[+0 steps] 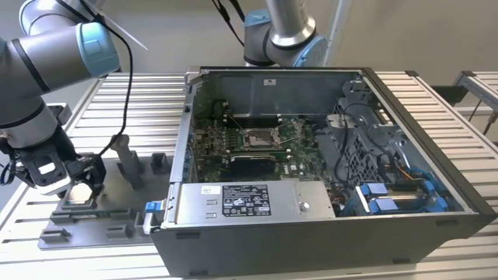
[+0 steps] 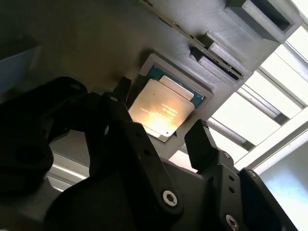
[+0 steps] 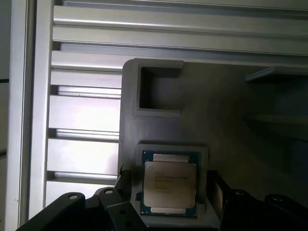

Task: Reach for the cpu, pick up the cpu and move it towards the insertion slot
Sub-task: 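Pick up the cpu and move it towards the insertion slot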

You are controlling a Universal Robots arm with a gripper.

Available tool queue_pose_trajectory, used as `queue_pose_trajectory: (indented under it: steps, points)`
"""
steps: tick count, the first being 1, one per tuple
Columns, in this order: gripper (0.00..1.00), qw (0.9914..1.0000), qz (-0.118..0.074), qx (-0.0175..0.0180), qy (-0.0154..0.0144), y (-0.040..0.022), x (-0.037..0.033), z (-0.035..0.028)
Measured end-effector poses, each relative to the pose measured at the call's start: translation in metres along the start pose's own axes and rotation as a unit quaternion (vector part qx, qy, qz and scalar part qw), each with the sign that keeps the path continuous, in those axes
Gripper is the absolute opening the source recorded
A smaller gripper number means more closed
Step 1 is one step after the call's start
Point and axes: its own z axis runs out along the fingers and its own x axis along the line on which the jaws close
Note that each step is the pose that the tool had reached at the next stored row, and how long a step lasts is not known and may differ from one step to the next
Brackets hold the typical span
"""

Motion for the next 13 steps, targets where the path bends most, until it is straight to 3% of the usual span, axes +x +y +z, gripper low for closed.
queue_pose_trajectory:
  steps: [13]
  points:
    - [1.00, 0.99998, 0.006, 0.0001, 0.0011, -0.0003, 0.0000, 0.0002]
